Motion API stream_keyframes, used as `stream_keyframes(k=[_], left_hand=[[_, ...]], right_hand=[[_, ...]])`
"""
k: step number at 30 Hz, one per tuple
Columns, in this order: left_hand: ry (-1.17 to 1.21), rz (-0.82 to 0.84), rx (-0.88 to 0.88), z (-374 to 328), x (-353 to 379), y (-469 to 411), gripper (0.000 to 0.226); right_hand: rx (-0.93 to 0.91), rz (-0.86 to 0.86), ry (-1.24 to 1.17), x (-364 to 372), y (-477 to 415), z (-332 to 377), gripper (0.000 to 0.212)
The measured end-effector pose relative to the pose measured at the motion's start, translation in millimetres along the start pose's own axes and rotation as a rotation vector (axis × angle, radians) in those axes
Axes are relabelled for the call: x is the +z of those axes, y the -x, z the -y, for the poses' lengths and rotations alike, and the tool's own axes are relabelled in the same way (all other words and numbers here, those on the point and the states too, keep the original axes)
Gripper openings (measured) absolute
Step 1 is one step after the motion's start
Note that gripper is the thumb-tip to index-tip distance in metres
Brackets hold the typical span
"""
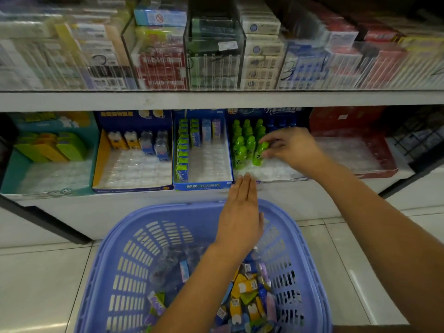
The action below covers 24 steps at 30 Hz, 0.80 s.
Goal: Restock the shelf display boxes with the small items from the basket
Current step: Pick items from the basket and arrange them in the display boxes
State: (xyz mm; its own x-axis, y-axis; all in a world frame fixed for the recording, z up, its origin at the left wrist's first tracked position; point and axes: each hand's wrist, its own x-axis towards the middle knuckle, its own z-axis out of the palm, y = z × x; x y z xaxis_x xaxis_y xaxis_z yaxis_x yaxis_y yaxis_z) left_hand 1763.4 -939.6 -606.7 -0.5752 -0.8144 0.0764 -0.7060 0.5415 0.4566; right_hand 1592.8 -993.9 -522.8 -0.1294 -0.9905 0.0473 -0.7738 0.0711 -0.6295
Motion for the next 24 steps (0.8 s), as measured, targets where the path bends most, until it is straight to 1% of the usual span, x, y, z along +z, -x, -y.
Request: stream_keyframes(k=[3, 7, 14, 17, 20, 22, 24], left_hand=[[0.004, -0.040, 0.012, 2, 2, 0, 0.074], [0.016, -0.053, 0.022, 3, 0, -2, 0.072], [0.018, -0.030, 0.017, 4, 1, -5, 0.072], [-0.006, -0.028, 0.014, 4, 2, -5, 0.073], [-0.042, 0.015, 0.017, 4, -2, -6, 0.073], [0.040, 0.029, 0.026, 5, -9, -4, 0.070], [0.225, -0.014, 0.004, 6, -13, 6, 0.061]], right_hand=[[-0.055, 0.075, 0.119, 2, -11, 2, 0.040], [-0.060, 0.177, 0.137, -2, -18, 6, 0.040], [-0.080, 0.262, 0.210, 4, -21, 11, 0.041], [-0.048, 0.242, 0.235, 10, -20, 12, 0.045], [-0.019, 0.249, 0.239, 9, -18, 15, 0.046], [-0.016, 0.286, 0.308, 5, -15, 20, 0.047], [-0.071, 0.235, 0.373, 6, -7, 26, 0.049]])
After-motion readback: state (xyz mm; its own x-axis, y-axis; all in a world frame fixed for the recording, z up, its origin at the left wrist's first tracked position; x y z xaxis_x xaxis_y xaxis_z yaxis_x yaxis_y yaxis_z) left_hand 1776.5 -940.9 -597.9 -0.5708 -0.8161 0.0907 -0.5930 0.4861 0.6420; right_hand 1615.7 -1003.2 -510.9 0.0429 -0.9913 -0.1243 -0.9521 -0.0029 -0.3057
